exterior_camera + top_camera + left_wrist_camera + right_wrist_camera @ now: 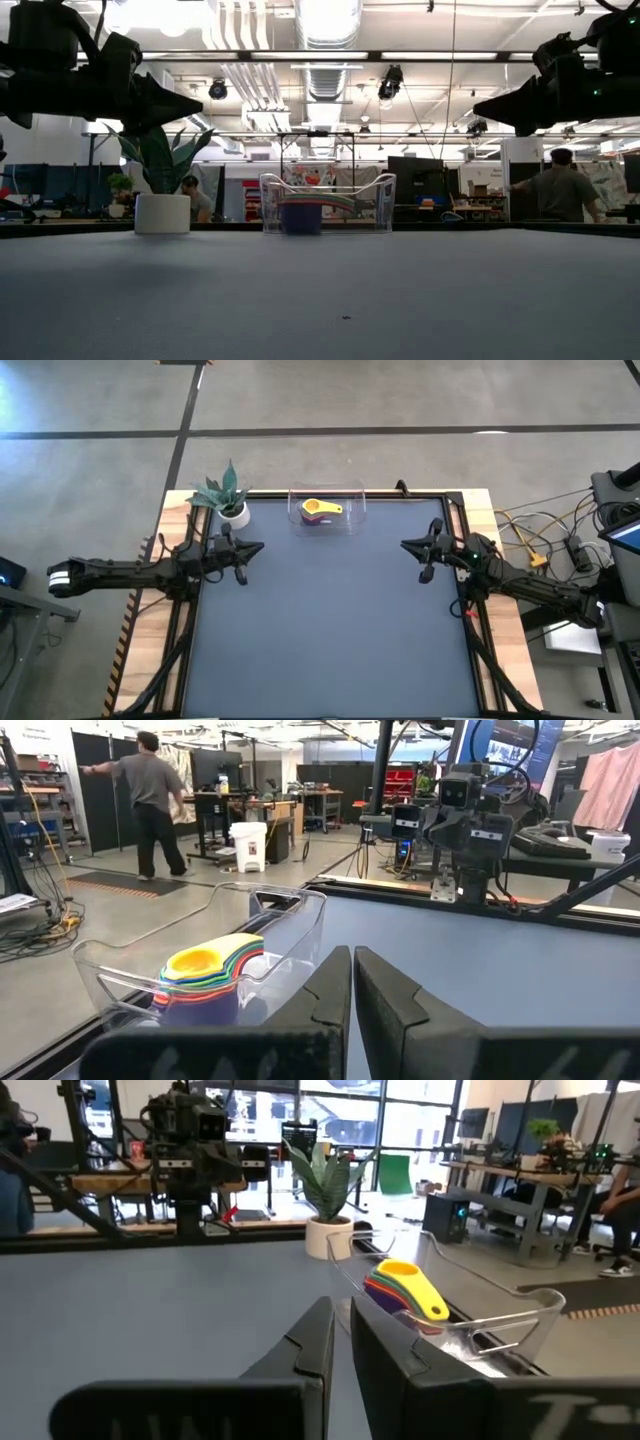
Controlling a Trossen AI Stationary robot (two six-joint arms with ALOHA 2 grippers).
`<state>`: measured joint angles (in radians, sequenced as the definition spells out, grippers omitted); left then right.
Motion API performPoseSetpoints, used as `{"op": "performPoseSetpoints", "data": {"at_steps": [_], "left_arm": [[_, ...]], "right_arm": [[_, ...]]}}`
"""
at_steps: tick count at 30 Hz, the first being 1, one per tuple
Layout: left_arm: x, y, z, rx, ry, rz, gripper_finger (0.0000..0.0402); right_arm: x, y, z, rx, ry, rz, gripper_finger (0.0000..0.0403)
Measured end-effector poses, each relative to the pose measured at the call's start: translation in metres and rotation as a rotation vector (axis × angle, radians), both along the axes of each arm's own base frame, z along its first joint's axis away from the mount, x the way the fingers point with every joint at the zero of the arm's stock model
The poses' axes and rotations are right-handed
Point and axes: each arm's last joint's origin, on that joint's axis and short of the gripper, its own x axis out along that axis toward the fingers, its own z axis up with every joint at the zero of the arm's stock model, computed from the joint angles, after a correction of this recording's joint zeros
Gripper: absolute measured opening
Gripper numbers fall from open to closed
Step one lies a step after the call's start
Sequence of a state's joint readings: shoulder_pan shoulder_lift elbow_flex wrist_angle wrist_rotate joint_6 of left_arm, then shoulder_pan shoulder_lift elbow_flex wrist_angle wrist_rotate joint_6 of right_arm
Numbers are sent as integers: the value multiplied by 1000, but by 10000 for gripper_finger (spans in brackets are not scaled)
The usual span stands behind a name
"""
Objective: Nest measuring cups in basket
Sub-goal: Return to Home Position
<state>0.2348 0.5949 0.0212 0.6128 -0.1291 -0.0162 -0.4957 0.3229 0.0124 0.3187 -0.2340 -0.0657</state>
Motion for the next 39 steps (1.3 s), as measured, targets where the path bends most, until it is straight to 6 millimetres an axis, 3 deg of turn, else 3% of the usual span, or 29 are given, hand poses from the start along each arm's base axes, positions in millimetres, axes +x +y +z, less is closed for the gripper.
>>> {"op": "performPoseSetpoints", "data": {"at_steps": [13,24,39], "left_arm": [[0,0,0,0,0,0,0],[0,0,0,-1,3,0,0],[2,0,-3,-7,29,1,0]], "right_arm": [[-1,1,0,11,-5,4,28],[-21,12,14,-76,-161,8,28],[-21,11,14,-73,-161,-20,28]]}}
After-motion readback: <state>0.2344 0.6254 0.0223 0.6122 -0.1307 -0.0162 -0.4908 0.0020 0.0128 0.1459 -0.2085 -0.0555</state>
